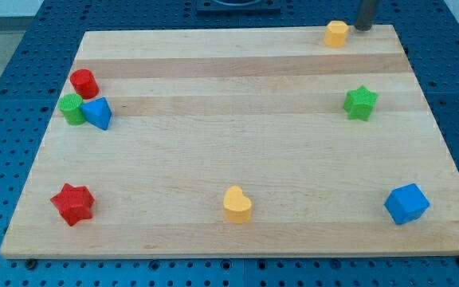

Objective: Move the yellow hexagon to the center left

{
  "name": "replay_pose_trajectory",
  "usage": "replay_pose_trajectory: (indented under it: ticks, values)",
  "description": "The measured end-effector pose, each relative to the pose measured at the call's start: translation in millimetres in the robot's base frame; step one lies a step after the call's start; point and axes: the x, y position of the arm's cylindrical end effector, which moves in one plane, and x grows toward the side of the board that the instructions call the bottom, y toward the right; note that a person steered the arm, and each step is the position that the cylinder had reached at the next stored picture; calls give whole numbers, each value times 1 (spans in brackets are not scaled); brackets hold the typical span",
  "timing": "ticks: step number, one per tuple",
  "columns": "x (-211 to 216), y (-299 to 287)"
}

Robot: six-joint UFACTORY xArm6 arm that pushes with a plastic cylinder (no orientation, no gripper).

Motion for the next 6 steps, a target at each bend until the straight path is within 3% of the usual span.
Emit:
replay_pose_trajectory:
  ticks: [4, 6]
  values:
    - [55, -107]
    - [97, -119]
